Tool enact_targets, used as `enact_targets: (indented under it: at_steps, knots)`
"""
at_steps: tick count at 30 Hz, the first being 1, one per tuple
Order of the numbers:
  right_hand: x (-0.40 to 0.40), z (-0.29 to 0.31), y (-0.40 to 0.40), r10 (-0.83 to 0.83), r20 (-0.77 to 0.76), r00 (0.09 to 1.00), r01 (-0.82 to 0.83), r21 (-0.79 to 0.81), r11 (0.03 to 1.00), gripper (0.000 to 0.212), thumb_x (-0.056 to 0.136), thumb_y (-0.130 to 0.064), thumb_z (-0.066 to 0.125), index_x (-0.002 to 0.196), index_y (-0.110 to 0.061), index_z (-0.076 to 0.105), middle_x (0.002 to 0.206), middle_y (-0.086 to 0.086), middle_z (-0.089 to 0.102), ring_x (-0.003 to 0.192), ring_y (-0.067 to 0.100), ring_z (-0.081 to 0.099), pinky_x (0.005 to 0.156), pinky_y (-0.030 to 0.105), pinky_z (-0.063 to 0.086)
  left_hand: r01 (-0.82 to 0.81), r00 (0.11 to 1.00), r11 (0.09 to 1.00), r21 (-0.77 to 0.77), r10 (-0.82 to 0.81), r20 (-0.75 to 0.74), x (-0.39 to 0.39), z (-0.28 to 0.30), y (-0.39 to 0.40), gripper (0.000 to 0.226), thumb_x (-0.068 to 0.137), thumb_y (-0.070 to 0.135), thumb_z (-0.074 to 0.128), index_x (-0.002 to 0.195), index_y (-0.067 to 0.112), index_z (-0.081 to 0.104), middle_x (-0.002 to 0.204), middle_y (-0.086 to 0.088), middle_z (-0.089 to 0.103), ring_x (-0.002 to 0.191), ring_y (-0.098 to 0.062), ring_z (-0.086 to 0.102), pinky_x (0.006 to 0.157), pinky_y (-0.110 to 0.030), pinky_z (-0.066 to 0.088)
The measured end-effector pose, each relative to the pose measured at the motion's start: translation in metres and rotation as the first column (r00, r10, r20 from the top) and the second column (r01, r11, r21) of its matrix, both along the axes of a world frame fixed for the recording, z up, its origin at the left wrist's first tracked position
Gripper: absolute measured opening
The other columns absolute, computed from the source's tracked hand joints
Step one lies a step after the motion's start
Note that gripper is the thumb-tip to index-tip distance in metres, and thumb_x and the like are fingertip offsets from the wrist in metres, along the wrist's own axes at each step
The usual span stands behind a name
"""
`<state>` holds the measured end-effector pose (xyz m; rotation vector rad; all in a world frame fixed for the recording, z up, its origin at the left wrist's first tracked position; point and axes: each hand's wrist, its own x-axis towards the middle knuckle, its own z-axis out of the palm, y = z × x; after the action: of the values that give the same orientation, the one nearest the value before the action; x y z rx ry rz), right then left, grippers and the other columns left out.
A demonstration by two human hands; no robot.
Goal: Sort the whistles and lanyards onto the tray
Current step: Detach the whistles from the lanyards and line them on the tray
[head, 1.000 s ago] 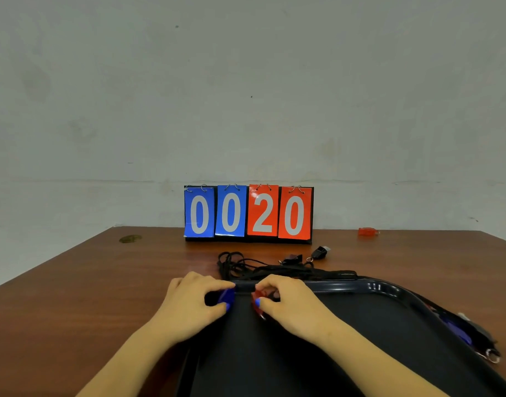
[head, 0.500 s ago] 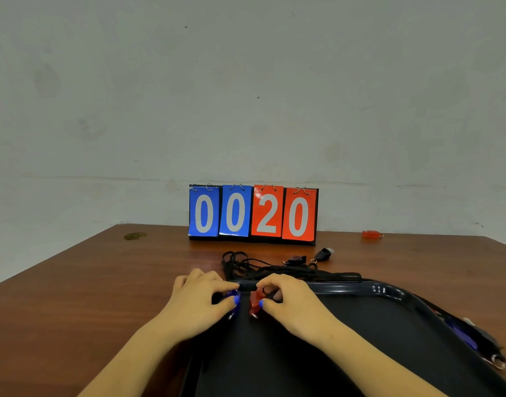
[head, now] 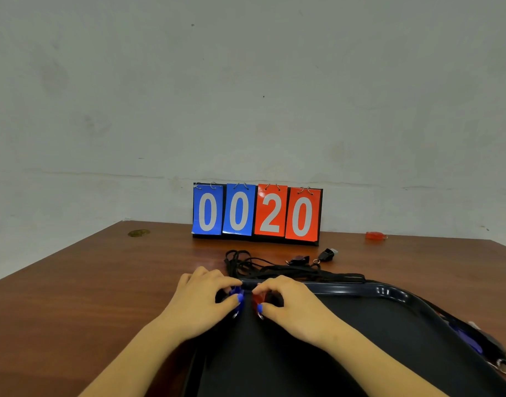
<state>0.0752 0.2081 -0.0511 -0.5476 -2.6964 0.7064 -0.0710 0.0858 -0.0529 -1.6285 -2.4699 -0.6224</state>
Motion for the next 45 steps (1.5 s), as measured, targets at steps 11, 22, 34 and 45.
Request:
enact_targets:
  at_steps: [11,22,34,45]
  knots:
    - [-0.001,0.001,0.000,0.000,0.013,1.000,0.000,-0.004,1.000,0.034,0.090,-0.027,0.055,0.123,-0.036,0.053,0.130,-0.012,0.051,0.122,0.007,0.045,0.108,0.032,0.034,-0.108,0.988,0.987,0.120,0.093,0.120,0.003,-0.003,0.003,0.039,0.096,0.032,0.037,0.134,0.038,0.035,0.105,0.022,0.055,0.108,-0.002,0.039,0.099,-0.028,0.017]
    - [0.017,0.036,-0.007,-0.019,-0.173,0.985,0.013,-0.038,0.999,0.043,0.090,-0.026,0.056,0.132,-0.032,0.046,0.133,-0.014,0.046,0.122,0.002,0.042,0.099,0.019,0.033,-0.109,0.988,0.961,0.255,0.076,0.135,0.006,0.000,-0.003,0.036,0.092,0.025,0.048,0.125,0.041,0.044,0.093,0.026,0.054,0.097,0.002,0.043,0.090,-0.024,0.021]
    - [0.173,0.052,0.094,-0.338,-0.356,0.871,0.247,-0.278,0.928,0.016,0.093,-0.021,0.051,0.093,-0.034,0.059,0.099,-0.006,0.066,0.088,0.010,0.062,0.074,0.022,0.047,0.066,0.998,0.973,0.222,-0.070,0.009,0.045,0.020,0.005,0.057,0.082,0.019,0.061,0.091,0.072,0.044,0.086,0.029,0.062,0.095,0.003,0.053,0.096,-0.045,0.040]
    - [0.236,0.014,0.142,-0.211,0.176,0.962,0.263,-0.361,0.895,0.037,0.078,-0.032,0.069,0.113,-0.024,0.056,0.113,-0.003,0.057,0.099,0.007,0.055,0.083,0.022,0.042,0.336,0.939,0.942,-0.019,-0.336,-0.076,0.132,0.034,0.099,0.022,0.090,0.029,0.052,0.108,0.042,0.055,0.112,0.022,0.055,0.104,0.004,0.047,0.101,-0.029,0.037]
